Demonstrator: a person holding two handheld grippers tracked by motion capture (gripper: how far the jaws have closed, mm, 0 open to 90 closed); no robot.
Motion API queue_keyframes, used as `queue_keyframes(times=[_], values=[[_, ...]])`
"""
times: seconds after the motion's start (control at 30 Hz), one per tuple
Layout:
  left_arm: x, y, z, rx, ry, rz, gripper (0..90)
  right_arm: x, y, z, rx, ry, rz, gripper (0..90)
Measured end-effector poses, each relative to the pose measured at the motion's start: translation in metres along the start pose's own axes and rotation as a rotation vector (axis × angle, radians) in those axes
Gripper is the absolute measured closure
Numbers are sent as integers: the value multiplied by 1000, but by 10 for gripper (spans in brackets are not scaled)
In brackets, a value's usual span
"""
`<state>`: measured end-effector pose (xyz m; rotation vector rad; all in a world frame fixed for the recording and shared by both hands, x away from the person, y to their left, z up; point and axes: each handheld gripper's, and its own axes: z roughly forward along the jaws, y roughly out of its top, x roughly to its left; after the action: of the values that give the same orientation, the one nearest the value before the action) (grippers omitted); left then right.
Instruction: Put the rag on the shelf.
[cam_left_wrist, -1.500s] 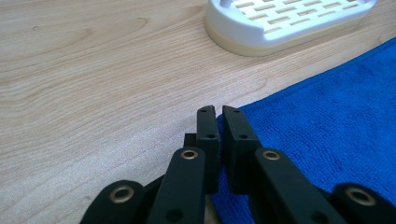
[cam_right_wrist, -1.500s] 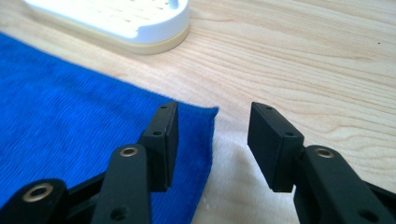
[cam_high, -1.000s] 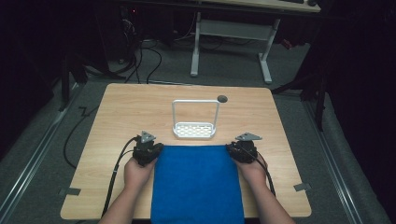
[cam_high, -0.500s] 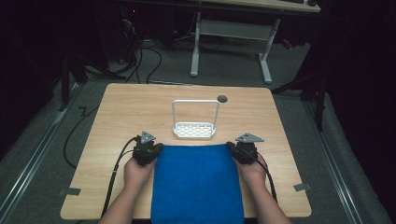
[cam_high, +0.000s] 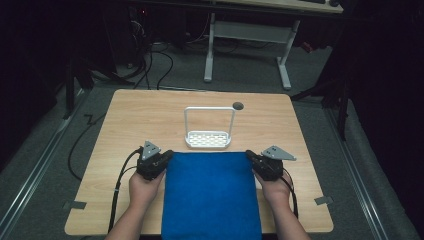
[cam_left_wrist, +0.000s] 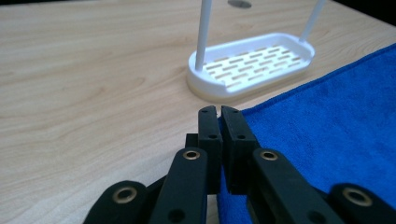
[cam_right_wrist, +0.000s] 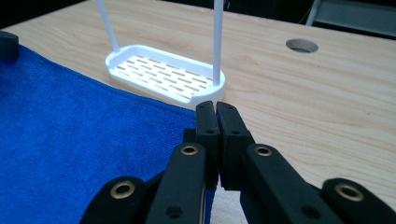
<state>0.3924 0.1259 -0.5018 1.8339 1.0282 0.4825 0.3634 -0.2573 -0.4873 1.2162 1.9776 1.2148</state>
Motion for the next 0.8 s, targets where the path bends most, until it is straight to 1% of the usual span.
queue_keyframes(times=[0.03, 0.07, 0.2, 0.23, 0.27, 0.3, 0.33, 0.37, 0.4, 0.47, 0.5, 0.53, 0.6, 0.67, 0.7, 0.73, 0.8], values=[[-1, 3, -4, -25, 0, -5, 874, 1, 2, -4, -17, 4, -6, 891], [-1, 3, -4, -25, 0, -5, 874, 1, 2, -4, -17, 4, -6, 891], [-2, 11, -17, -77, -7, -4, 874, 3, 9, -14, -59, 10, -9, 891], [-3, 14, -22, -97, -10, -1, 875, 4, 11, -18, -75, 13, -13, 891], [-3, 14, -22, -97, -10, -1, 875, 4, 11, -18, -75, 13, -13, 891], [-4, 17, -26, -114, -11, 1, 875, 6, 13, -23, -89, 12, -17, 891], [-5, 19, -30, -133, -15, 1, 875, 6, 13, -23, -89, 12, -17, 891], [-8, 24, -37, -156, -19, 11, 876, 8, 18, -30, -114, 14, -20, 891], [-8, 24, -37, -156, -19, 11, 875, 8, 18, -30, -114, 14, -20, 891], [-12, 29, -44, -186, -25, 21, 876, 9, 22, -36, -139, 12, -23, 891], [-15, 33, -50, -210, -35, 23, 876, 12, 26, -43, -162, 13, -28, 891], [-15, 33, -50, -210, -35, 23, 876, 12, 26, -43, -162, 13, -28, 891], [-20, 39, -56, -231, -40, 36, 876, 13, 29, -48, -180, 13, -30, 891], [-24, 42, -62, -246, -43, 50, 876, 15, 32, -54, -203, 14, -34, 891], [-26, 44, -65, -257, -45, 56, 876, 17, 37, -60, -226, 14, -41, 891], [-27, 45, -67, -265, -47, 58, 876, 17, 37, -60, -226, 14, -41, 891], [-31, 50, -74, -288, -49, 68, 876, 19, 40, -66, -248, 13, -48, 891]])
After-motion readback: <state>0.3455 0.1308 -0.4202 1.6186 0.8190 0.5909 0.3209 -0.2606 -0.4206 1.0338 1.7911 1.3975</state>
